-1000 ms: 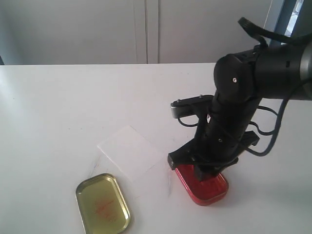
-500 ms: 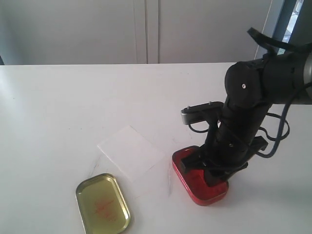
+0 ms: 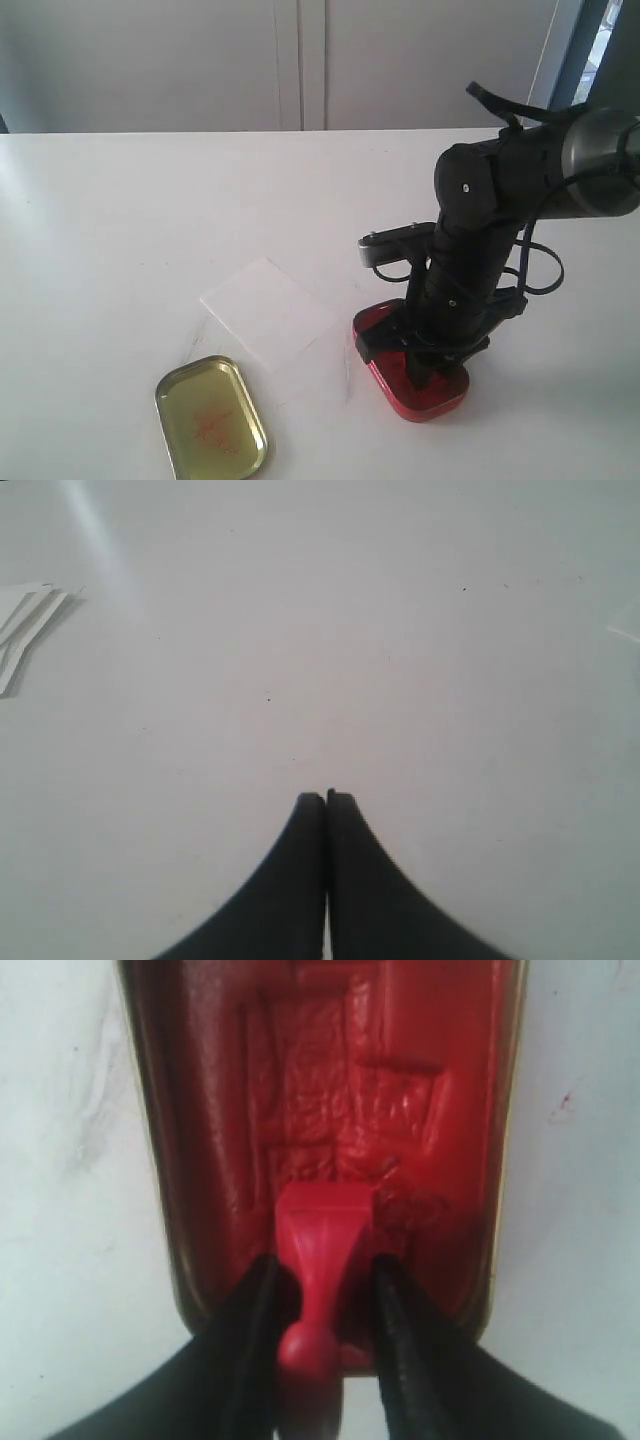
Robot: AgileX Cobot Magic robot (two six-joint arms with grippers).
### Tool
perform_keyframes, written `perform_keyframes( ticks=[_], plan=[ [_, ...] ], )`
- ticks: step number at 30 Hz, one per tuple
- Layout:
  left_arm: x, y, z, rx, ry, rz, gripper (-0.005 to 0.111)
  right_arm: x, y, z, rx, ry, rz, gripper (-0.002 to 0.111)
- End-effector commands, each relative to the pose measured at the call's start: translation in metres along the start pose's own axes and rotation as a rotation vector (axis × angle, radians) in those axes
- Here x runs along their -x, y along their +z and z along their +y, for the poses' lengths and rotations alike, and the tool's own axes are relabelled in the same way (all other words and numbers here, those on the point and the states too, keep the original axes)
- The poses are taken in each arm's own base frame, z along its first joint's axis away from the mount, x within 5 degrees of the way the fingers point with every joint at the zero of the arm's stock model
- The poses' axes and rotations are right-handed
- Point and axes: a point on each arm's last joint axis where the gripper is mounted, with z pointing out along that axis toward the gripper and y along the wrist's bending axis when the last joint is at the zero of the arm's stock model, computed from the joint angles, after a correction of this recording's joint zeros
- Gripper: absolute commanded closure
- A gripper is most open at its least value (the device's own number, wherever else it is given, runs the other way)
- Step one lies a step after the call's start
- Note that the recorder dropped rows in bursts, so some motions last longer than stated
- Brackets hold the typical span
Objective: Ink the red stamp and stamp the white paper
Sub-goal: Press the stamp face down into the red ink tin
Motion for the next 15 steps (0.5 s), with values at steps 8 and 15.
perform_keyframes(
  ticks=[8,15],
  plan=[
    [0.000,0.000,-0.001,-0.009,-0.009,-0.005,0.107,0.006,0.020,-0.004,0.001,0.005,0.037,0.108],
    [0.000,0.000,-0.001,-0.009,-0.009,-0.005,0.107,0.006,0.030,-0.004,0.001,0.011,0.065,0.108]
  ],
)
